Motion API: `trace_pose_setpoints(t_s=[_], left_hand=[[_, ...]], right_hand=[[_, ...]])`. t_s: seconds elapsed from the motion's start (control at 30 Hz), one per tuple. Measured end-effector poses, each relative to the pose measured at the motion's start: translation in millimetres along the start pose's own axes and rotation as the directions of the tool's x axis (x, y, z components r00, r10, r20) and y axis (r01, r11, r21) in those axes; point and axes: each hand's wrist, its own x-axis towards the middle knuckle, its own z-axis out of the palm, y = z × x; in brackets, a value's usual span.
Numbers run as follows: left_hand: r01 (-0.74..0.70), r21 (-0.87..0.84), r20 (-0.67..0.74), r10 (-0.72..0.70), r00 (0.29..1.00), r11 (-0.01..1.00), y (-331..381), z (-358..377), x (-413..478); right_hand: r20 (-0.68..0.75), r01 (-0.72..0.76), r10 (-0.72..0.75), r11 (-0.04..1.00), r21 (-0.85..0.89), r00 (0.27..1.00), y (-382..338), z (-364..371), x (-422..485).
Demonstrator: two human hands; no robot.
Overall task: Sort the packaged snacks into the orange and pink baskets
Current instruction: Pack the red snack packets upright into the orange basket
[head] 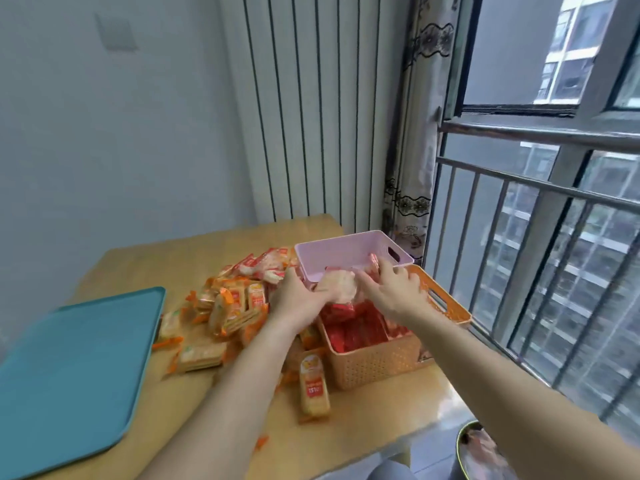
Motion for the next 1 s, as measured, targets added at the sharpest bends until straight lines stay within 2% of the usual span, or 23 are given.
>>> trace_pose_setpoints(t_s=[0.03, 0.1, 0.17, 0.27, 0.4, 0.53, 0.6, 0.67, 0.77, 0.83, 0.93, 1.0], left_hand=[[0.001, 0.015, -0.024, 0.000, 1.000, 1.000, -5.6, 1.8, 4.1], [-0.056, -0.057, -0.037, 0.054, 0.998, 0.997, -11.4, 0.3, 6.6], [-0.109, -0.034, -0.009, 0.109, 0.994, 0.993, -15.7, 1.7, 11.3], [-0.162, 0.110, 0.033, 0.159, 0.987, 0.981, -18.8, 7.7, 13.9], [-0.194, 0.312, 0.057, 0.185, 0.981, 0.930, -11.5, 17.7, 13.9], [-0.257, 0.356, -0.010, 0.279, 0.960, 0.898, -4.9, 20.2, 12.9], [-0.286, 0.331, -0.027, 0.312, 0.950, 0.899, -0.4, 18.7, 10.8], [-0.336, 0.270, -0.071, 0.367, 0.928, 0.902, 3.2, 16.3, 10.1], [-0.462, 0.141, -0.100, 0.477, 0.873, 0.876, 9.0, 17.9, 9.7], [-0.499, 0.077, -0.060, 0.504, 0.862, 0.863, 14.7, 22.3, 9.1], [-0.487, 0.003, 0.029, 0.486, 0.873, 0.874, 18.7, 27.9, 8.9], [-0.499, 0.096, 0.060, 0.496, 0.867, 0.861, 14.9, 27.2, 10.6]], right_hand=[[-0.055, -0.010, 0.007, 0.998, -0.058, 0.998, 6.1, 5.1, 4.7], [-0.179, 0.004, -0.004, 1.000, -0.001, 0.984, 10.7, 4.1, 10.3], [-0.245, 0.022, -0.018, 1.000, 0.011, 0.969, 14.1, 0.1, 16.4], [-0.287, 0.032, -0.043, 0.999, -0.042, 0.957, 22.6, -3.4, 22.4], [-0.322, 0.063, -0.058, 0.998, 0.004, 0.945, 32.8, -16.2, 30.0], [-0.311, 0.179, -0.159, 0.983, 0.037, 0.937, 32.0, -23.8, 32.5], [-0.276, 0.273, -0.232, 0.955, 0.119, 0.933, 25.1, -25.7, 30.8], [-0.187, 0.306, -0.265, 0.922, 0.239, 0.946, 14.5, -30.1, 27.7], [0.030, 0.239, -0.278, 0.869, 0.433, 0.960, 1.1, -39.9, 23.2], [0.151, 0.156, -0.279, 0.825, 0.543, 0.948, -3.5, -52.6, 20.0], [0.104, 0.202, -0.265, 0.891, 0.407, 0.959, 2.5, -81.4, 16.1], [0.071, 0.212, -0.236, 0.944, 0.254, 0.969, 13.2, -99.8, 11.7]])
